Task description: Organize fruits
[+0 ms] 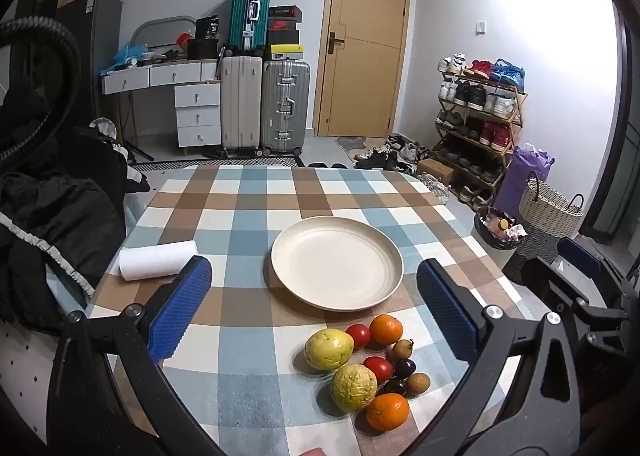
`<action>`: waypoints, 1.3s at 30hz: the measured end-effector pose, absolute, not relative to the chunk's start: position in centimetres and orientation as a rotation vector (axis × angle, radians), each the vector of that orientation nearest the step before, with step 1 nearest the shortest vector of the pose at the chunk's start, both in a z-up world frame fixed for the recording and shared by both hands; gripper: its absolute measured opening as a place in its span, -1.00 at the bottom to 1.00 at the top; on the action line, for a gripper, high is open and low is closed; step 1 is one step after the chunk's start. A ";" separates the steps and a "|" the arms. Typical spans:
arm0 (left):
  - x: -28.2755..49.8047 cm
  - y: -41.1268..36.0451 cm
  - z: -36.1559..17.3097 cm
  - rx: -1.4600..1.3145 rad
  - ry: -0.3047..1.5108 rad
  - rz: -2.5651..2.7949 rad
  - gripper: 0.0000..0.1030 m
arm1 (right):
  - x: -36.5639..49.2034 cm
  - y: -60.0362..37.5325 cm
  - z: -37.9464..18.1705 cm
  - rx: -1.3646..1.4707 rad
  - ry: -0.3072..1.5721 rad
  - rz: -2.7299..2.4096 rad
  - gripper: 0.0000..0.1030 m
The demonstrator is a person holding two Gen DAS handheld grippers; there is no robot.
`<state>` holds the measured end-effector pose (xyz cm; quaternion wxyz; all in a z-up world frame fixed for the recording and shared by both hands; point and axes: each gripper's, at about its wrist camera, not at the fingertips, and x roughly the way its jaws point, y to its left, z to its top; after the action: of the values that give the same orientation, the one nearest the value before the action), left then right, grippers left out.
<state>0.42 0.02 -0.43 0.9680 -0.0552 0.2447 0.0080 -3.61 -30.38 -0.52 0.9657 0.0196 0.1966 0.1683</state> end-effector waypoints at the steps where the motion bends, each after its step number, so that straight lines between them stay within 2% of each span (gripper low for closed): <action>1: 0.3 0.0 -0.5 -0.107 0.493 0.015 0.99 | -3.6 -30.4 -0.5 0.039 0.398 0.342 1.00; 39: -0.4 0.4 -0.4 -0.105 0.474 -0.020 0.99 | -4.1 -29.6 -0.4 0.014 0.386 0.361 1.00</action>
<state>-0.36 0.37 -0.40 0.9706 -0.0518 0.2347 -0.0100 -4.07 -29.60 -0.42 0.9653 0.0067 0.1906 0.1784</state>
